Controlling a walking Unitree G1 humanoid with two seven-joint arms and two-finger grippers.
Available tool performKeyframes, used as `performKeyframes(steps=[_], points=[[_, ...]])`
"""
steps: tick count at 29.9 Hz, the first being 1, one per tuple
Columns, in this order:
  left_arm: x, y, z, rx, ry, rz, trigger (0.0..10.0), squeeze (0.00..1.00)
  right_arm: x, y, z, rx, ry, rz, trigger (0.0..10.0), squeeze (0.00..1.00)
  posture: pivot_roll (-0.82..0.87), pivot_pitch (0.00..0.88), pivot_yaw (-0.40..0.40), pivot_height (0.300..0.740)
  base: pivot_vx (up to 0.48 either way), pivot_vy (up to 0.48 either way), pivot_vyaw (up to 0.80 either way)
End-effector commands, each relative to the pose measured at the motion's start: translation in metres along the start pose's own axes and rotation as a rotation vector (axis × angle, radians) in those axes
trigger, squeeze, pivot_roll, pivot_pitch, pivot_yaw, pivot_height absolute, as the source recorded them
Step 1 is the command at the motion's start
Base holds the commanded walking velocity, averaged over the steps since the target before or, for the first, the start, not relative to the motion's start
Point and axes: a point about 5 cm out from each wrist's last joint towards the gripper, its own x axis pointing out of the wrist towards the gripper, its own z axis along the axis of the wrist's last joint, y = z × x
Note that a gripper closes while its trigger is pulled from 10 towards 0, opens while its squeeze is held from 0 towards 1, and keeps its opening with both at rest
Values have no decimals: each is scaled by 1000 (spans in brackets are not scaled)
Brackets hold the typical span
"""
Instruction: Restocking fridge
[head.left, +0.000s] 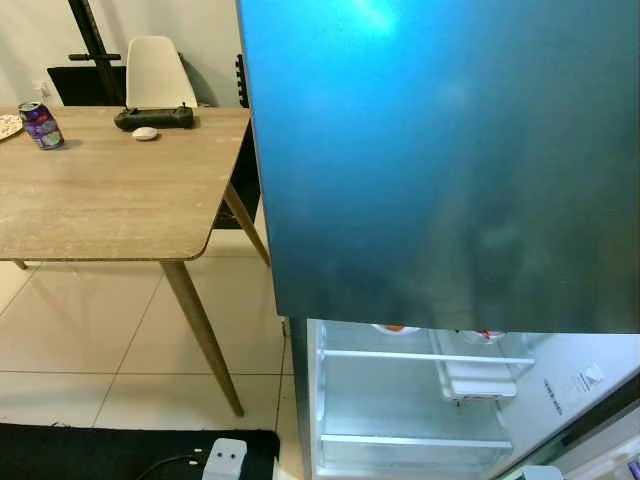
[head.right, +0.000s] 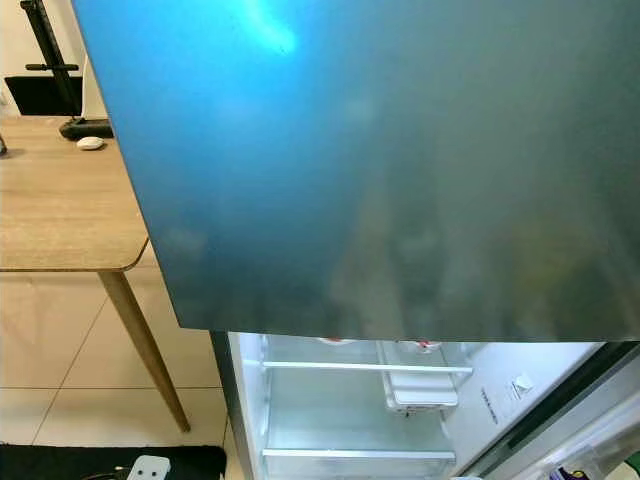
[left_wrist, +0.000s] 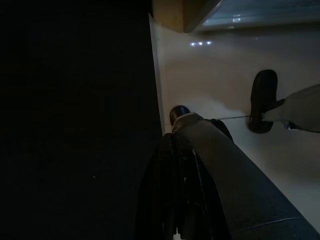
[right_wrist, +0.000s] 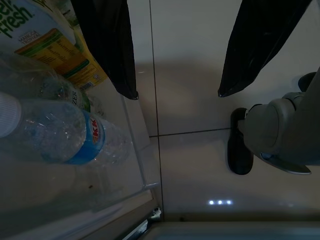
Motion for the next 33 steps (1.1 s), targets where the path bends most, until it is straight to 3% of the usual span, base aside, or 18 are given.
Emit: performKeyframes(steps=[1,16,33], points=[[1,-5,-3,8,18,-14,10000,0,0,2,-3,-13,10,2,10000,0,-76,0,-13,740,0,0,0],[1,-8,-7,17,35,-18,10000,0,0,3,-4,-24,10,7,10000,0,-69,0,-20,740,0,0,0],[0,-7,-8,32,42,-20,10000,0,-1,4,-9,-17,23,10,10000,0,-69,0,-12,740,-198,0,0]])
